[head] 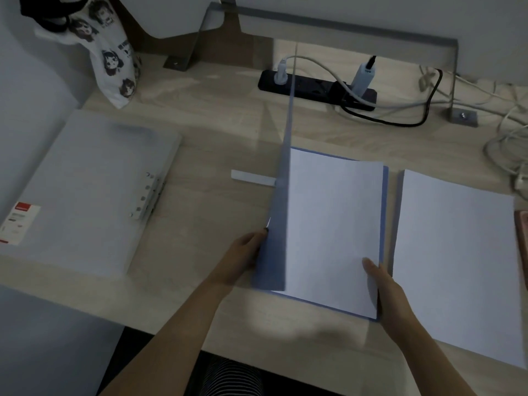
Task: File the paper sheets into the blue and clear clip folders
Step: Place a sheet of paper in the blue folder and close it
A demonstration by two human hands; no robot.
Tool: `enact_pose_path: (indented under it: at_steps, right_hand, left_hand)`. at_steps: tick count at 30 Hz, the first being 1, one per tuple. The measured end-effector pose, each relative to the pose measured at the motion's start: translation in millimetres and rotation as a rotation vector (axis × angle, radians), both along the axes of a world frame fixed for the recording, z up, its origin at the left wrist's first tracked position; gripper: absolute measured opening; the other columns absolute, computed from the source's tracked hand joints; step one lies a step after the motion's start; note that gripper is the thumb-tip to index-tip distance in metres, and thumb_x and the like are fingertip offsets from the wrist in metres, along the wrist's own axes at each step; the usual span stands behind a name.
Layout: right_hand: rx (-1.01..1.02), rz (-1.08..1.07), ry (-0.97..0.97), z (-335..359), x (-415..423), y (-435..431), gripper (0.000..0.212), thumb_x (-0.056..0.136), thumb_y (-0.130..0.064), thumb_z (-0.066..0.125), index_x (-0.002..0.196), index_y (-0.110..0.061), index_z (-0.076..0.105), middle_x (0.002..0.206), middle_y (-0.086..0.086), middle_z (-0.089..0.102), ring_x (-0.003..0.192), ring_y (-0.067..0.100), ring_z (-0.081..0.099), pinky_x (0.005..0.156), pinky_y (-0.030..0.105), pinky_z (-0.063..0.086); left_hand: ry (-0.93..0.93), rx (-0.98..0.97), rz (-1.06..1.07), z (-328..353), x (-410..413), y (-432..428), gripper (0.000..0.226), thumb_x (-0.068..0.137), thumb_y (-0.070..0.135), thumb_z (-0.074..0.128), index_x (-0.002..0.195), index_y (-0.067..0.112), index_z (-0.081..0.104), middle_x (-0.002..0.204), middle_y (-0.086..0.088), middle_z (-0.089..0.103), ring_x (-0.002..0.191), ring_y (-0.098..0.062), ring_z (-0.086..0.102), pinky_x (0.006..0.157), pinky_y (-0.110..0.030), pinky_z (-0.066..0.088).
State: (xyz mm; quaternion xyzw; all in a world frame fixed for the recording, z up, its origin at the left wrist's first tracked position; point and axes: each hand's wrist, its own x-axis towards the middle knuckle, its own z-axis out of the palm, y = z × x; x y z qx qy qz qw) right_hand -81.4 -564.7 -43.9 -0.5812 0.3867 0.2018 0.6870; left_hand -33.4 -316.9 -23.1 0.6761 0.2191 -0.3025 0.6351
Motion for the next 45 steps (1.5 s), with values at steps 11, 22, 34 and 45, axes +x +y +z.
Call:
enact_pose_path:
  at_steps: [11,22,34,45]
  right_hand:
    - [0.074,0.052,-0.112,-8,-1,-15,0.016,0.070,-0.013,0.066,0.065,-0.017,0.052,0.047,-0.012,0.058,0.047,0.007,0.056,0.043,0.018,0.049]
    - [0.258,-0.091,0.040,10,6,-16,0.055,0.086,-0.064,0.034,0.102,-0.023,0.068,0.094,0.004,0.075,0.085,0.028,0.071,0.067,0.040,0.055]
    - [-0.228,0.177,-0.074,20,33,5,0.042,0.085,-0.025,0.064,0.122,-0.014,0.047,0.112,0.005,0.060,0.092,0.018,0.061,0.073,0.031,0.049]
    - [-0.049,0.213,-0.089,5,31,18,0.024,0.087,-0.010,0.058,0.109,-0.016,0.062,0.107,0.001,0.069,0.081,0.008,0.070,0.060,0.016,0.055]
  left_hand:
    - [-0.026,0.089,-0.059,-25,14,-6,0.029,0.092,0.019,0.054,0.115,0.002,0.059,0.108,-0.005,0.064,0.086,-0.008,0.061,0.061,-0.005,0.048]
    - [-0.070,0.153,-0.034,-36,12,-4,0.027,0.091,0.011,0.056,0.112,-0.005,0.060,0.112,-0.017,0.066,0.095,-0.021,0.063,0.072,-0.013,0.050]
    - [0.018,-0.043,0.109,-32,-1,33,0.022,0.091,0.018,0.054,0.107,0.008,0.066,0.108,-0.001,0.070,0.101,-0.015,0.064,0.080,-0.024,0.049]
    - [-0.217,0.497,-0.068,-30,8,29,0.027,0.087,0.044,0.056,0.099,0.022,0.045,0.085,0.015,0.052,0.078,-0.005,0.053,0.070,-0.025,0.043]
